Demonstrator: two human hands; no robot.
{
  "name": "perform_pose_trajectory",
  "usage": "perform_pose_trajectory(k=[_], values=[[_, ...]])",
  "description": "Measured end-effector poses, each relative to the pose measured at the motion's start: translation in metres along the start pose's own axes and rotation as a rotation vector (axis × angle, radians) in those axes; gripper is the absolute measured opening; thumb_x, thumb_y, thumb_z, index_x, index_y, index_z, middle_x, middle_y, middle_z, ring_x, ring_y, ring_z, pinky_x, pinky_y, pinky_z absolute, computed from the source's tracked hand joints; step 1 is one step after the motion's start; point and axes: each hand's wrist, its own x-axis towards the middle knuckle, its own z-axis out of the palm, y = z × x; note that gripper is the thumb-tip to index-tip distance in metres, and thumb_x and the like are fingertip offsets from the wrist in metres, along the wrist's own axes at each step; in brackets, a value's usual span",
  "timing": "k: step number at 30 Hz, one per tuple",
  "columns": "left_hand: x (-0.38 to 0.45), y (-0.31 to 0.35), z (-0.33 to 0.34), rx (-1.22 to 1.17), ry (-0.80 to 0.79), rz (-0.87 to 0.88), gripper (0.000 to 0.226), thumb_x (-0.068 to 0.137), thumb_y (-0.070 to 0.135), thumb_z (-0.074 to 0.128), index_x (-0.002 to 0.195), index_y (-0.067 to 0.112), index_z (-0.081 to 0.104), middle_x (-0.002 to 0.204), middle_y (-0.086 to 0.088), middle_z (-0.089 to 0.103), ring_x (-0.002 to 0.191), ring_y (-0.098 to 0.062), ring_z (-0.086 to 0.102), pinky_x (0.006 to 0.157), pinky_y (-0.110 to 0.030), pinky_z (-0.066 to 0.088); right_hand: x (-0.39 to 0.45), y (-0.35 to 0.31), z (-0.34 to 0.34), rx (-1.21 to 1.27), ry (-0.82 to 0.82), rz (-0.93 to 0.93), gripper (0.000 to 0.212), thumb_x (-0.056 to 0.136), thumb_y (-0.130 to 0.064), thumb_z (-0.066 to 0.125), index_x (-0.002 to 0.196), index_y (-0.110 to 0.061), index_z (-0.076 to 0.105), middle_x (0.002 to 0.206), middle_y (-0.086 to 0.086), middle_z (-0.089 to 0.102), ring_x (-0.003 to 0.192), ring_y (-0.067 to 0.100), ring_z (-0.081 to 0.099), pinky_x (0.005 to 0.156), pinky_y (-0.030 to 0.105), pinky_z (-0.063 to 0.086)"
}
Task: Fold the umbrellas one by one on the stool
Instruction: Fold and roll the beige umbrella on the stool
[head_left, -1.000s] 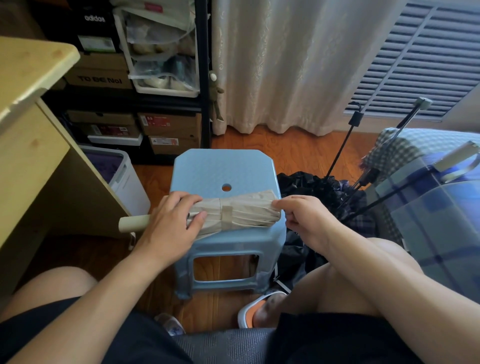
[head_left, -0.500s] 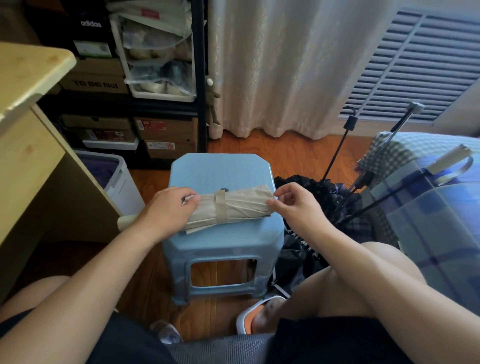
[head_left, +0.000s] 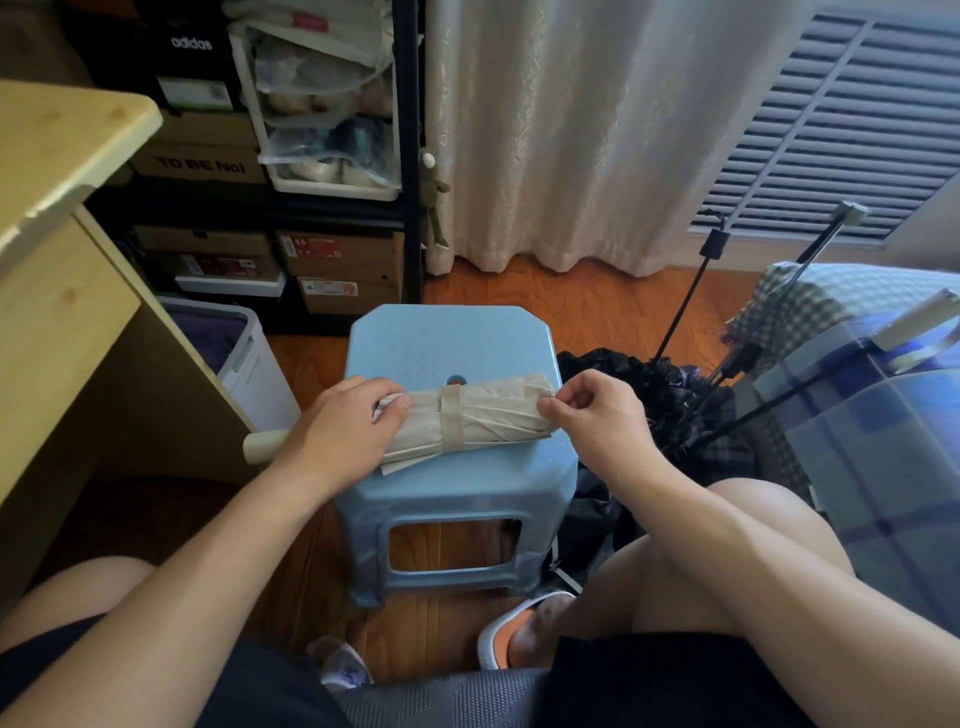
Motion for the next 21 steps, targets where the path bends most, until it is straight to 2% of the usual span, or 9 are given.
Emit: perform_pose_trajectory(k=[5, 8, 15, 21], values=[[0.0009, -0.0006, 0.0003, 0.002, -0.007, 0.011, 0.030, 0.104, 0.042, 0.049, 0.119, 0.026, 0.069, 0.114, 0.003, 0.065, 0.103, -0.014, 0.056, 0.084, -0.030, 0.040, -0.0022, -0.0053, -0.0009, -0.007, 0.026, 0.021, 0.019, 0.088, -0.023, 0.081, 0.077, -0.013, 0.068, 0.070, -0.005, 0.063, 0.061, 0.010, 0.052, 0.062, 0.031, 0.043], [0.0014, -0.0012, 0.0006, 0.004, -0.001, 0.007, 0.030, 0.104, 0.041, 0.049, 0.119, 0.026, 0.069, 0.115, 0.003, 0.065, 0.101, -0.011, 0.054, 0.084, -0.030, 0.039, -0.0050, -0.0056, -0.0008, 0.018, 0.057, 0.008, 0.021, 0.087, -0.020, 0.082, 0.073, -0.014, 0.067, 0.069, -0.004, 0.063, 0.060, 0.010, 0.052, 0.060, 0.027, 0.041], [0.0006, -0.0005, 0.0013, 0.012, 0.005, 0.001, 0.030, 0.105, 0.042, 0.048, 0.119, 0.027, 0.069, 0.115, 0.004, 0.064, 0.100, -0.010, 0.052, 0.083, -0.029, 0.039, -0.0063, -0.0018, 0.0042, 0.034, 0.067, -0.017, 0.016, 0.089, -0.020, 0.080, 0.080, -0.014, 0.068, 0.073, -0.003, 0.065, 0.063, 0.008, 0.054, 0.058, 0.022, 0.042], [-0.0010, 0.0013, 0.0006, 0.018, 0.011, 0.003, 0.030, 0.105, 0.041, 0.047, 0.120, 0.026, 0.068, 0.114, 0.004, 0.063, 0.099, -0.010, 0.052, 0.082, -0.029, 0.039, -0.0061, 0.0010, 0.0062, 0.026, 0.085, -0.013, 0.023, 0.088, -0.019, 0.080, 0.076, -0.010, 0.064, 0.079, 0.003, 0.067, 0.070, 0.016, 0.056, 0.063, 0.032, 0.047]])
